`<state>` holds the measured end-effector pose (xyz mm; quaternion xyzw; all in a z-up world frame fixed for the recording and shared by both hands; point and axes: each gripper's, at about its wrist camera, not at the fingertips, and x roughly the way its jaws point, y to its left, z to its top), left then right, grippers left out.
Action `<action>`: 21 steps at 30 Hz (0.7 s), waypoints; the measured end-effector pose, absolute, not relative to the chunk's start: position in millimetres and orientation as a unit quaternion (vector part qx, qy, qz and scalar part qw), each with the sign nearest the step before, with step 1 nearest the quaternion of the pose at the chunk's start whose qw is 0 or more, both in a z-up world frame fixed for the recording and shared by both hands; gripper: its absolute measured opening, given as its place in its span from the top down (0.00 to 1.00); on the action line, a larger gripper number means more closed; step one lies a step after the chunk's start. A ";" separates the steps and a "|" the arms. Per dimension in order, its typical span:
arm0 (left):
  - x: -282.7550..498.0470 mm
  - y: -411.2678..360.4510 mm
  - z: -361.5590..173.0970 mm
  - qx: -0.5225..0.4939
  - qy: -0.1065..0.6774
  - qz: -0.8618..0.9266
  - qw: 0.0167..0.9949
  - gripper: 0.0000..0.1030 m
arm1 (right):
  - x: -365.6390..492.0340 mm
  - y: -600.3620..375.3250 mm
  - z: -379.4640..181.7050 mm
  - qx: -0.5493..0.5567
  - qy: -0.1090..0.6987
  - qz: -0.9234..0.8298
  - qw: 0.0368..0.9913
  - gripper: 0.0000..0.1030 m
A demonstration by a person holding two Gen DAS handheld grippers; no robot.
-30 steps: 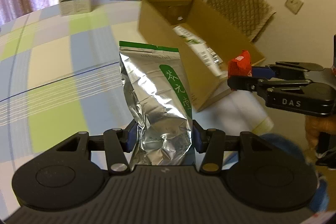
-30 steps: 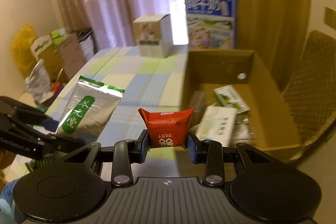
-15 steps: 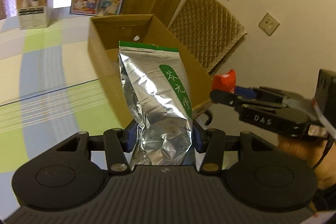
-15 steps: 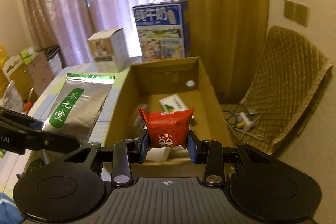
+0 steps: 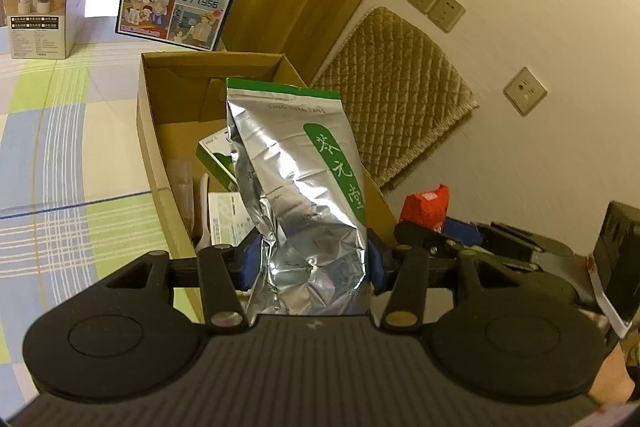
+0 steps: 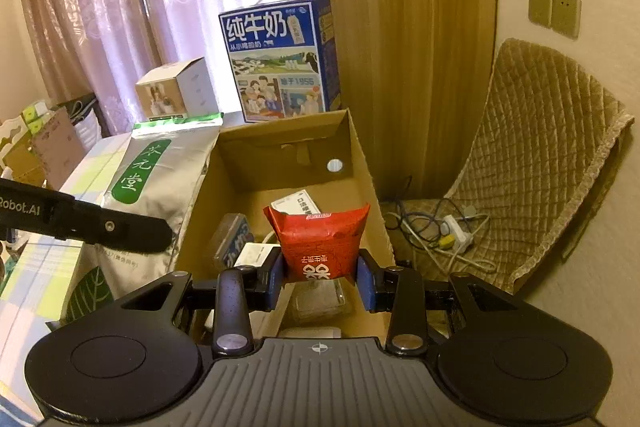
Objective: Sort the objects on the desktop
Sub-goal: 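Carry the tea bag and red candy over the cardboard box with both tools, then lower the tea bag and candy into the cardboard box and open both tools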
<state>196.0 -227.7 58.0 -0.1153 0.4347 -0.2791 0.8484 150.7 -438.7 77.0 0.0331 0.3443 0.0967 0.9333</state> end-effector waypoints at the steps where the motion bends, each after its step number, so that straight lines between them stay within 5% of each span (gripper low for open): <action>1: 199.6 -228.5 56.5 -0.118 0.435 -0.277 0.848 0.56 | 153.8 -439.2 75.8 0.034 0.345 0.097 0.933 0.66; 15: 233.2 -231.8 37.8 -0.158 0.432 -0.250 0.852 0.55 | 185.9 -440.0 58.4 0.040 0.359 0.101 0.927 0.66; 21: 238.2 -227.9 35.5 -0.168 0.421 -0.240 0.859 0.47 | 188.5 -438.4 51.3 0.039 0.366 0.102 0.924 0.66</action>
